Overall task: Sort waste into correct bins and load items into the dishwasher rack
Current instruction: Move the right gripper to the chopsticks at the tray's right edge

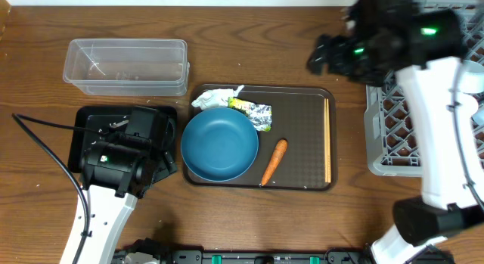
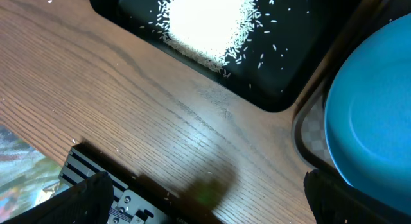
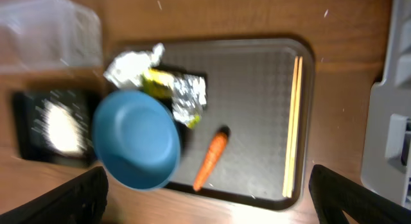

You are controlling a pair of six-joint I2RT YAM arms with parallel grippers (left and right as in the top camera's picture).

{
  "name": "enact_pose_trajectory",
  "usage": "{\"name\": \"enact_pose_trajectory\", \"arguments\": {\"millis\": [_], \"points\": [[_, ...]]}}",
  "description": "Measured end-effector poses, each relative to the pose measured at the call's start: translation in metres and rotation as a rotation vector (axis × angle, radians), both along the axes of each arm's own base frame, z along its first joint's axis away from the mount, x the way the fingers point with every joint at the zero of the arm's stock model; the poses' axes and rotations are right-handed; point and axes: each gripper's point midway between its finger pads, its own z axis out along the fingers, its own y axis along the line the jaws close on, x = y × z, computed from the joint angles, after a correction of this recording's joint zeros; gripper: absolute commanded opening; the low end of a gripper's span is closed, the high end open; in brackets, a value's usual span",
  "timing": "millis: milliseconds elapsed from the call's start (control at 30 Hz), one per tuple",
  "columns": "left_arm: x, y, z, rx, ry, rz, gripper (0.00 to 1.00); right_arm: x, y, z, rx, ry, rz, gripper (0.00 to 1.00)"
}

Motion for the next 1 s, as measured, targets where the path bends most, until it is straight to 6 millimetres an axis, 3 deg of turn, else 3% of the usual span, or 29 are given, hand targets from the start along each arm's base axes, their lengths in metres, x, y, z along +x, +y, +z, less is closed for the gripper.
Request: {"name": "enact_pose_trajectory", "arguments": {"millis": [133, 367, 700, 833, 1000], "points": [[0.0, 0.0, 0.0, 0.0, 0.0, 0.0, 0.98, 0.001, 0.014, -0.027, -0.104, 0.049, 0.042, 0.99], [0.0, 0.0, 0.0, 0.0, 0.0, 0.0, 0.98, 0.011, 0.016, -0.071, -0.207, 0.145, 0.049, 0.99], [0.0, 0.0, 0.0, 0.0, 0.0, 0.0, 0.98, 0.001, 0.013, -0.167, -0.324, 0.457, 0.074, 0.99], [0.0, 0.0, 0.0, 0.0, 0.0, 0.0, 0.98, 0.0, 0.015, -0.183, -0.339, 0.495, 0.078, 0.99], [0.0, 0.0, 0.0, 0.0, 0.0, 0.0, 0.98, 0.001, 0.013, -0.183, -0.348, 0.494, 0.074, 0.99]]}}
